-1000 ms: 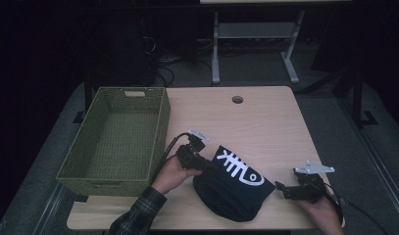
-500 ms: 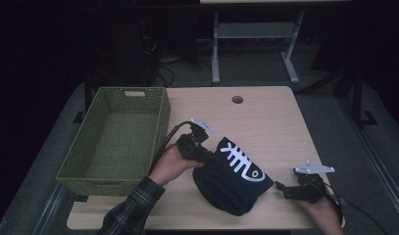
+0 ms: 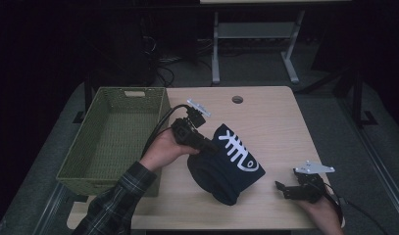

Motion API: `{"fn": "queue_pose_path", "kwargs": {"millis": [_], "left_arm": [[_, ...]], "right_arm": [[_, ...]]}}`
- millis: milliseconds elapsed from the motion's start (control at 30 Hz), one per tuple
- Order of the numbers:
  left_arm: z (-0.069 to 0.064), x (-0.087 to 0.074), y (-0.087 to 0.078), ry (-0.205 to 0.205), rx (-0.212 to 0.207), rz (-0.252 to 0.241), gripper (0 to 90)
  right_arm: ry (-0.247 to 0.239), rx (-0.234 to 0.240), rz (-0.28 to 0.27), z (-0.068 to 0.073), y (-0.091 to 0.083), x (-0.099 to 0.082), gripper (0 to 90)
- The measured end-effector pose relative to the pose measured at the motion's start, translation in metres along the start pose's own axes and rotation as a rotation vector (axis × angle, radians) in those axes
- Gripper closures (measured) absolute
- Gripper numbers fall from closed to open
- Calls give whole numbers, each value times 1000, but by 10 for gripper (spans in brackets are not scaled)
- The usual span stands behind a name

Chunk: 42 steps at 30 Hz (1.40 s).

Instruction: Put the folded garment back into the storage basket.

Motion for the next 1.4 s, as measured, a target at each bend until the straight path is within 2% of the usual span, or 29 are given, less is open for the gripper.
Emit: {"fn": "queue_pose_path", "kwargs": {"millis": [233,400,567,667,967,1033,1067,1267,1400], "left_arm": [[2,9,-30,13,35,9,728],[6,12,-50,4,59,1,728],[12,12,-70,-25,70,-19,728],[17,11,-84,-34,94,-26,727],[30,-1,-121,-74,150,-58,726],[33,-4,-129,-86,166,-70,726],[34,-5,-133,-92,172,-72,726],[42,-18,-159,-127,215,-95,726],[48,-27,-181,-159,244,-131,726]], "right_arm": [[1,0,1,0,0,0,131],[2,0,-2,0,0,0,131],[2,0,-2,0,0,0,131],[2,-1,-1,0,0,0,130],[-1,1,4,0,0,0,115],[2,-8,7,-1,1,0,64],[19,-20,19,-2,2,-1,35],[17,-18,27,-2,3,-1,16],[22,-28,32,-3,4,-2,0]]}}
Point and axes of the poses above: each handheld gripper's, and its own axes: y roughly forward along the jaws, x roughly out of its top, z roughly to its left, the point moved 9 cm from there along y, roughly forward along the jaws, and after that the axes turned 3 degrees about -z, right-handed, at the moved point
